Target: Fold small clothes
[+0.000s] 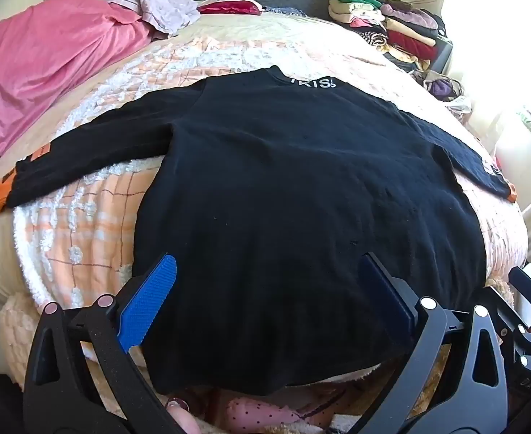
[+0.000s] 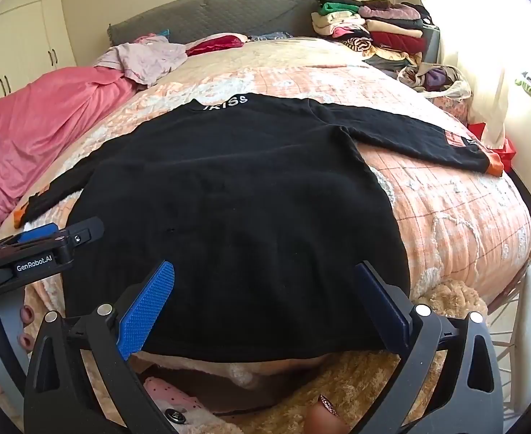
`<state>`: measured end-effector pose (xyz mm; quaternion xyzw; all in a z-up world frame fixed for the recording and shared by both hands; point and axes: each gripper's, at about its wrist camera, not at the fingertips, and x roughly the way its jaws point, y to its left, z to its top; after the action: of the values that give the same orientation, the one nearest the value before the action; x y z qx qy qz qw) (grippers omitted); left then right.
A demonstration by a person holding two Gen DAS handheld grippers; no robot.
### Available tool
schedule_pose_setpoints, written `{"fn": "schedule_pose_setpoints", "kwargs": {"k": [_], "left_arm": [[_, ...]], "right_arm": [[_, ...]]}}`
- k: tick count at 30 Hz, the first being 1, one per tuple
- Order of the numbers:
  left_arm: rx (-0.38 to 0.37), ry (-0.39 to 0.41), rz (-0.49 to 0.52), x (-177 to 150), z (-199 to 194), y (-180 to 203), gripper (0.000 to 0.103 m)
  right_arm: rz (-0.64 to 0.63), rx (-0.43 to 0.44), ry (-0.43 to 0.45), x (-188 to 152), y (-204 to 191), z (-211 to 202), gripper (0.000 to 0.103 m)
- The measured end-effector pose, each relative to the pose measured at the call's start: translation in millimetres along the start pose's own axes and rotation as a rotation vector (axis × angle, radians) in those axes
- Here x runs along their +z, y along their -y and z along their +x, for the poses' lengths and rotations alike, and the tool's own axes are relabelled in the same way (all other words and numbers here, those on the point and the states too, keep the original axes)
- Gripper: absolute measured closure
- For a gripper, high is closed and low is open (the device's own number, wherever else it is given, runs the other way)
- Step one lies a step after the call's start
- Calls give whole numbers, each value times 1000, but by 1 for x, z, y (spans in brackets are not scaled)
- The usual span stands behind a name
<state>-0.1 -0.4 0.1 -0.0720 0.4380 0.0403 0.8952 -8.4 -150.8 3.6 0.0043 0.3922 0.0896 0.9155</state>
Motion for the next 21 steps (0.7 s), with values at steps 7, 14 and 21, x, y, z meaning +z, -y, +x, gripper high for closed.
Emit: {"fn": "schedule_pose_setpoints", "kwargs": {"k": [7, 14, 21], "left_arm": [[-3, 2, -2, 1, 0, 0, 8], [-2, 4, -2, 6, 1, 5, 8], [-7, 15, 6, 1, -4, 6, 8]], "right_arm": [[2, 7, 5, -3, 2, -3, 4], [-6, 1, 8, -1, 0, -7, 4], [1, -1, 5, 0, -1, -7, 4]]}}
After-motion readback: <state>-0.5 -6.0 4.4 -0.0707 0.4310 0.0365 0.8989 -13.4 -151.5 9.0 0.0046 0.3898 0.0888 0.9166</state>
